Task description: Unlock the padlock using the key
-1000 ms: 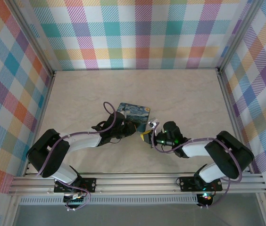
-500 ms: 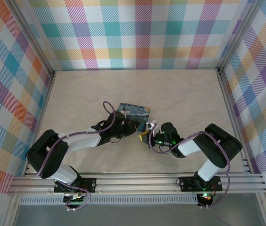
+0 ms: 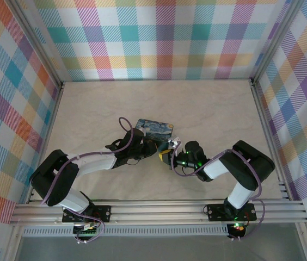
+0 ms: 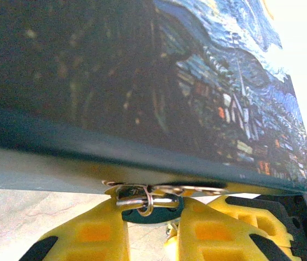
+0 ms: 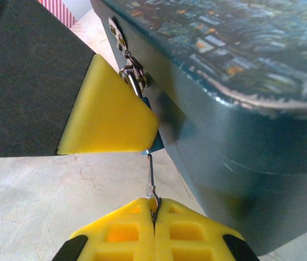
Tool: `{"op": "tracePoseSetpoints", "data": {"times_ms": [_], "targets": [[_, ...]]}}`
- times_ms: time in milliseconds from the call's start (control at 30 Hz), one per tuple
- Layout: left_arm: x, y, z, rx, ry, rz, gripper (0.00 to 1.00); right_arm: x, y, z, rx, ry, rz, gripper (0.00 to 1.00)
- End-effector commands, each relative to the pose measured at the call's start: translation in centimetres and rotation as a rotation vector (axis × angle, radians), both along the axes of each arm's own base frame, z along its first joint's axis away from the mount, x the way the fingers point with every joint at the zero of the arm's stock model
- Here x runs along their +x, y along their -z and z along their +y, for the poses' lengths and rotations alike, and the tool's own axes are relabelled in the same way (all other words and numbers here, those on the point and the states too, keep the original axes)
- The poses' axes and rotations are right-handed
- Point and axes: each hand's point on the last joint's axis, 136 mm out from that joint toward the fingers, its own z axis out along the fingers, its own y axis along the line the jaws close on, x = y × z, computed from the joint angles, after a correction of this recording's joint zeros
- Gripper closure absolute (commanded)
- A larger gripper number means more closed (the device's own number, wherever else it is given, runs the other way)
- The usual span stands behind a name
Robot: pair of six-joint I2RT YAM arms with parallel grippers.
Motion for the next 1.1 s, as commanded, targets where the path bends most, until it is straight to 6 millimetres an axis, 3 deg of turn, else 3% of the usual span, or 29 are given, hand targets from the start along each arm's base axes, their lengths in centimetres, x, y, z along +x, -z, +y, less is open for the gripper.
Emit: {"op": "tracePoseSetpoints", "data": {"times_ms": [0,333,1067], "targets": [[0.2,-2.4,-1.1,-0.052,0.020,-0.033,0.82,0.6,-1.4,0.9,0.045,-0.005,-0.040,1.00],[0.2,-2.5,-1.2,-0.055,0.021,-0.035,0.82,0.9,-1.2,1.1,0.043,-0.001,-0.033,1.00],[-0.3,-3.5,-1.6,-0.056,0.064,-0.019,0.82,0.8,-2.6,1.1,0.116,-0.011,-0.117,1.00]]}}
